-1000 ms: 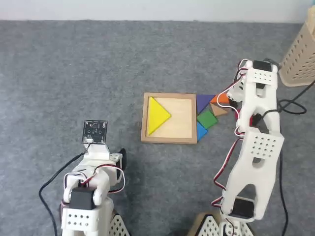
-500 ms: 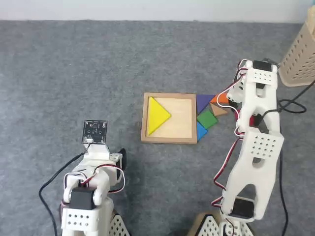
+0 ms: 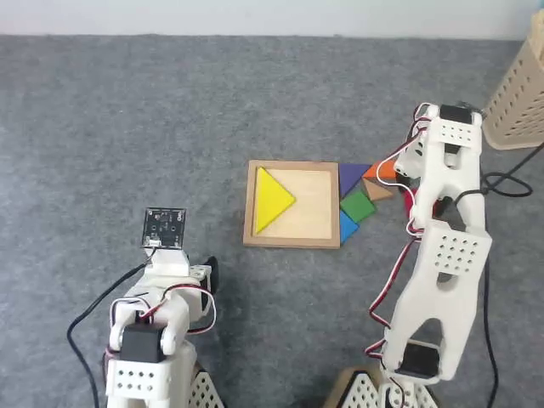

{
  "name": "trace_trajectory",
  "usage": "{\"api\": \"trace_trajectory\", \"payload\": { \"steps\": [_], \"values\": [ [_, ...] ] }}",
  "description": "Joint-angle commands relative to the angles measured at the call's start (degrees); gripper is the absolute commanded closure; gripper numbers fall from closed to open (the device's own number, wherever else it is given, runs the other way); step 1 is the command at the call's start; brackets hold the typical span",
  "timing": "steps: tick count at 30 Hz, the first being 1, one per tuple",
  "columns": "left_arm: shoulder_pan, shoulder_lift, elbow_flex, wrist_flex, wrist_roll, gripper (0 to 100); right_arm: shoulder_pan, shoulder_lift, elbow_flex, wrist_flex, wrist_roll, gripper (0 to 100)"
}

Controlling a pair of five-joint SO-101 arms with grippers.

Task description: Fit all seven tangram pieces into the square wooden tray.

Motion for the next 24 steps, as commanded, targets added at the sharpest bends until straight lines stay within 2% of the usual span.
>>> {"api": "trace_trajectory", "payload": {
  "steps": [1, 15, 20, 24],
  "values": [
    [-0.3, -1.1, -0.1, -0.4, 0.4, 85, -0.8, -6.1, -2.4, 3.1, 1.1, 80.1],
    [-0.3, -1.1, -0.1, -0.4, 0.4, 85, -7.3, -15.8, -2.0, 10.2, 8.1, 80.1],
    [-0.3, -1.1, -0.1, -0.4, 0.4, 85, -11.2, -20.0, -1.7, 11.9, 11.3, 85.4],
    [-0.3, -1.1, -0.1, -0.4, 0.4, 85, -14.1, -26.9, 2.6, 12.4, 11.5, 82.7]
  ]
}}
